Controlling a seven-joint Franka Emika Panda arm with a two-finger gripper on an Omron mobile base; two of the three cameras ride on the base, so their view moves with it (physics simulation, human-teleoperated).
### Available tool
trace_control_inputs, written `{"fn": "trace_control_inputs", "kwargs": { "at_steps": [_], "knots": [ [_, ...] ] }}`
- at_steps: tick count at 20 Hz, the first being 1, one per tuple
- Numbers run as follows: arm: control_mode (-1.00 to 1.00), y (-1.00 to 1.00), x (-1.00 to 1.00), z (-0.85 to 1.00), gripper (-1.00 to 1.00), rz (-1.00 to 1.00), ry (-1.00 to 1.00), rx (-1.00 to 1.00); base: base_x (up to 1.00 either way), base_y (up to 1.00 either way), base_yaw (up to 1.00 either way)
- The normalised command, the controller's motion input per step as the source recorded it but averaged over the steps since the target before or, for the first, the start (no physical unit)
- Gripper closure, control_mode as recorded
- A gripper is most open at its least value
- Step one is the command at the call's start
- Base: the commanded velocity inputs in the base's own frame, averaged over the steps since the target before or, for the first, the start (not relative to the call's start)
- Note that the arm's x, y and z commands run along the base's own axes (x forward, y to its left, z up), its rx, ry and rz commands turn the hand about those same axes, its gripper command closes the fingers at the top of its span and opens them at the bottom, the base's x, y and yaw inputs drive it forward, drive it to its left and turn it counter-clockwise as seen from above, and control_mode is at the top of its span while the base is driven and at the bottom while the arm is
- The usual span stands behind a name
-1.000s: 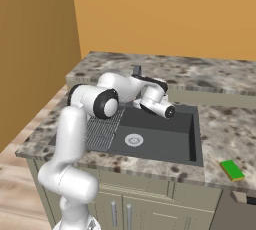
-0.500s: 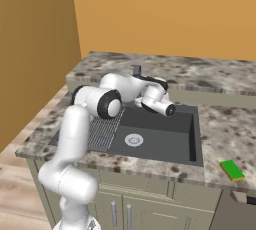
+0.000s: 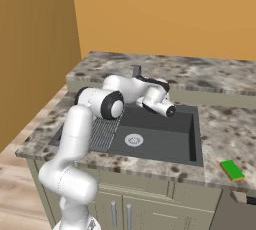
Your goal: Soak the sponge with water for a few seconds and then drop it inside the sink.
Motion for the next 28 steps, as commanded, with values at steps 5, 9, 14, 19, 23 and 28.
{"fn": "trace_control_inputs", "kwargs": {
  "at_steps": [5,9,14,19,23,28],
  "knots": [
    [-1.00,0.00,0.15,-0.07,-1.00,0.00,-0.06,0.00,0.00,0.00,0.00],
    [-1.00,0.00,0.16,-0.11,-1.00,0.00,-0.07,0.00,0.00,0.00,0.00],
    [-1.00,0.00,0.15,-0.07,-1.00,0.00,-0.04,0.00,0.00,0.00,0.00],
    [-1.00,0.00,0.12,0.00,-1.00,0.00,0.00,0.00,0.00,0.00,0.00],
    [-1.00,-0.03,0.11,0.00,-1.00,0.00,0.00,0.00,0.00,0.00,0.00],
    [-1.00,-0.08,0.12,0.00,-1.00,0.00,0.00,0.00,0.00,0.00,0.00]
  ]
}}
